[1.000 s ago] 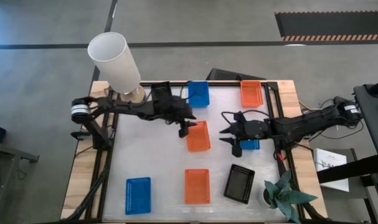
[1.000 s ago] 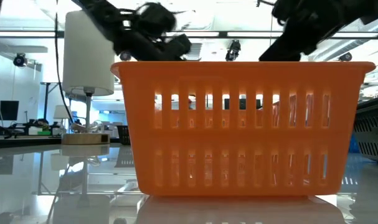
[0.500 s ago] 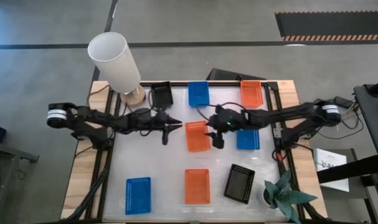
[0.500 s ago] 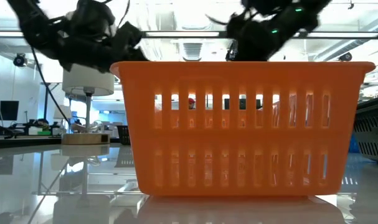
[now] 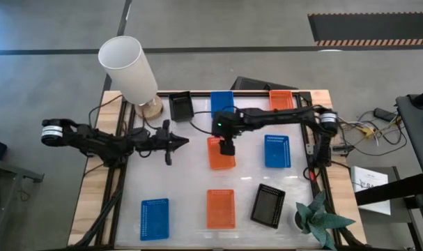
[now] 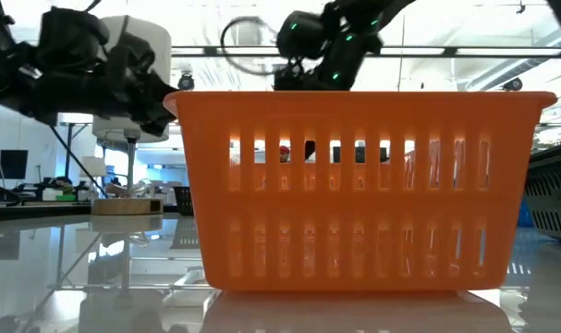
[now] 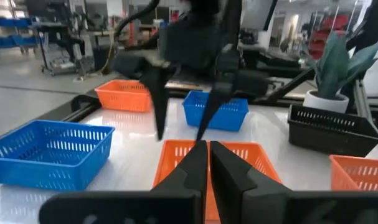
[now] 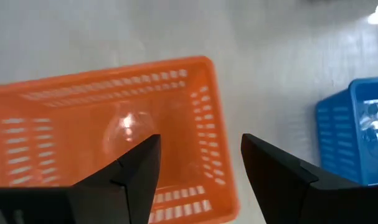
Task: Stack baskets by color
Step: Stack the middle left orange bin on top of the top right orange bin
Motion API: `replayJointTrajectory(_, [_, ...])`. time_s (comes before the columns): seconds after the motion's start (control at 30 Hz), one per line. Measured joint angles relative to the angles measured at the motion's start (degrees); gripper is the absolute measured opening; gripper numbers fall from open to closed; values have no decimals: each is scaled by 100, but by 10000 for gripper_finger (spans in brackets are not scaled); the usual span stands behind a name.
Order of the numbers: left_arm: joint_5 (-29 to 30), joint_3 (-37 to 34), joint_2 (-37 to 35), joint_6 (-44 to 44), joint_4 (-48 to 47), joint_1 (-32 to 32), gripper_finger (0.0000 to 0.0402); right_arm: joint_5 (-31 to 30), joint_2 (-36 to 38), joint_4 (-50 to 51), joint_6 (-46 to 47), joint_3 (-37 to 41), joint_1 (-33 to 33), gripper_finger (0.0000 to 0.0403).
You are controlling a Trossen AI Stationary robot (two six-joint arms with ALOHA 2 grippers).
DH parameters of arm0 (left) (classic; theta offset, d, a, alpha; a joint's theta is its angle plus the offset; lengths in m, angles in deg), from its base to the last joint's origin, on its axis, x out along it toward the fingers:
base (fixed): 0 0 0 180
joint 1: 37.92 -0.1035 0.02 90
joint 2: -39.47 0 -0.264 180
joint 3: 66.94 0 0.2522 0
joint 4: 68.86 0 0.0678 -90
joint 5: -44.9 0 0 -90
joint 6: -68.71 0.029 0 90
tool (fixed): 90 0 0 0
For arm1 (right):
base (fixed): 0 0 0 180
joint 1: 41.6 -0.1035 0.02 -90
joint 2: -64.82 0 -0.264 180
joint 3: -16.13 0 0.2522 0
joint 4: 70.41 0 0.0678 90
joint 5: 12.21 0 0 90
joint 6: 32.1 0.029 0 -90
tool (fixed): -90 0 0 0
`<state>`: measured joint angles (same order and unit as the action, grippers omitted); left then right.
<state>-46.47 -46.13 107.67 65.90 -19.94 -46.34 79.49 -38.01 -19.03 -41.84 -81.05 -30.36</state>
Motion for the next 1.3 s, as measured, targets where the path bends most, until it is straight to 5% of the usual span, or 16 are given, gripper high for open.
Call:
replayJointTrajectory(0.43, [17, -312, -10, 203, 334, -7, 0, 176, -1273, 1183, -275, -1133, 190, 196])
replayJointTrajectory(0.77, [17, -333, 3, 320, 329, -15, 0, 133, -1653, 1763, -510, -1551, 117, 28])
replayJointTrajectory(0.97, [17, -356, 9, 321, 324, -20, 0, 30, -1028, 2368, -725, -1547, 127, 9])
replayJointTrajectory(1.3, [15, -345, 11, 322, 315, -17, 0, -1724, 753, 3884, -1547, -1508, 959, 8])
